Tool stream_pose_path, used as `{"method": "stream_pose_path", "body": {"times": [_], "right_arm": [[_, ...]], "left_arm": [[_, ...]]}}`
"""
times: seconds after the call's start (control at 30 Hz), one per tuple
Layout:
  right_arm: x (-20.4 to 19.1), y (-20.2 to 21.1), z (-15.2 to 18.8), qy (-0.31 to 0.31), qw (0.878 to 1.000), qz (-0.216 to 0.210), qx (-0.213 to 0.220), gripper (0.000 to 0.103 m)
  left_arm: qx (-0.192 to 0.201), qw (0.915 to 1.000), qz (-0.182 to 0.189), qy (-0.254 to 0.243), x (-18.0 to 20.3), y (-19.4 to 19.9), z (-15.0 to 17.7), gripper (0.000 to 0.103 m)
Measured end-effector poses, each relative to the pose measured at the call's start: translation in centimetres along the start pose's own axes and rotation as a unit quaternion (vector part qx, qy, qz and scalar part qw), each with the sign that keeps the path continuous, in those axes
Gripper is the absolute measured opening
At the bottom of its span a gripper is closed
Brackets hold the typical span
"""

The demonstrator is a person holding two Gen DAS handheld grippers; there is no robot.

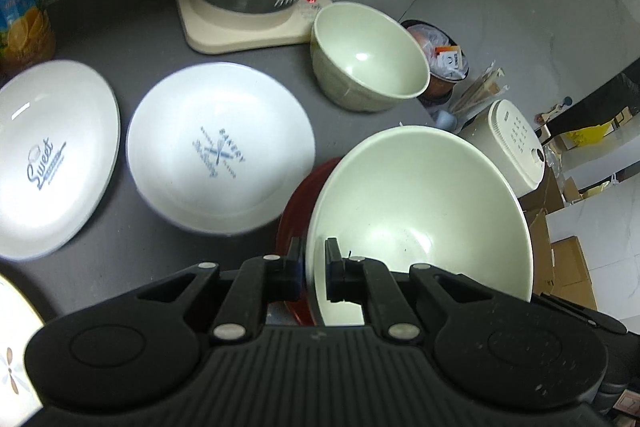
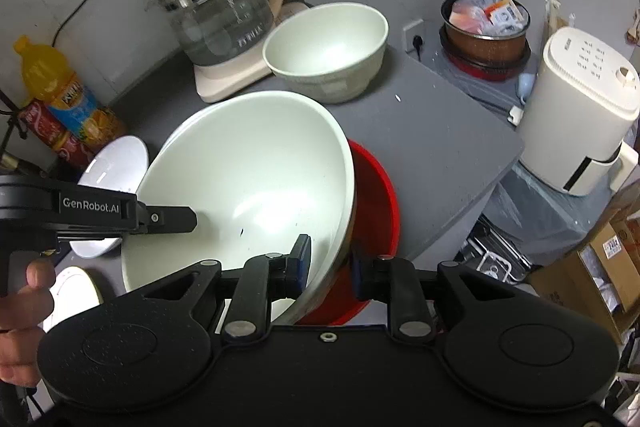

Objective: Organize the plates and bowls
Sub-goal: 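Lift the large cream bowl with both grippers and lower it into the red bowl, then open both grippers to release the cream bowl inside the red bowl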

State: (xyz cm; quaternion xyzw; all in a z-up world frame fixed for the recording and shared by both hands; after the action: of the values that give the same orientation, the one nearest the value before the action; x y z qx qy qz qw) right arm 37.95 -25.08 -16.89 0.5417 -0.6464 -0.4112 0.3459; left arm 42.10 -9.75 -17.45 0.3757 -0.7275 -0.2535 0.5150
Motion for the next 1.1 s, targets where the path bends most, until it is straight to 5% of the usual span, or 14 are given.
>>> {"method": "stream_pose_path", "body": {"times": [0.67,1.1], "right_arm": [[0.7,-3.2,-0.6,0.004,0.999,0.016,-0.028,0.018],[0.7,-2.5,-2.3,0.015,1.0,0.005,-0.008,0.034]], "left_arm": [[-0.019,0.9992,-0.006,0.035,-1.3,-1.8,0.4,0.011],[0.019,0.9989,-0.021,0.037,-1.3,0.4,-1.6,0.014]]}}
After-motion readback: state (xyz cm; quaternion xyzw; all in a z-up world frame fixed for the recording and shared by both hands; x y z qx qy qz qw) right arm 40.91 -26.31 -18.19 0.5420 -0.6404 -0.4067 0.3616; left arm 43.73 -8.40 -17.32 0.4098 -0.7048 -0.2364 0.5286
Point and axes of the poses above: each gripper's, at about its wrist camera, not at the fingertips, and y roughly against the way its jaws point, x to its right, z to its underside, the point moved 8 cm from there along -y, roughly the way its jaws point, and after that the axes turned 15 degrees about z, right-handed, at the moved point
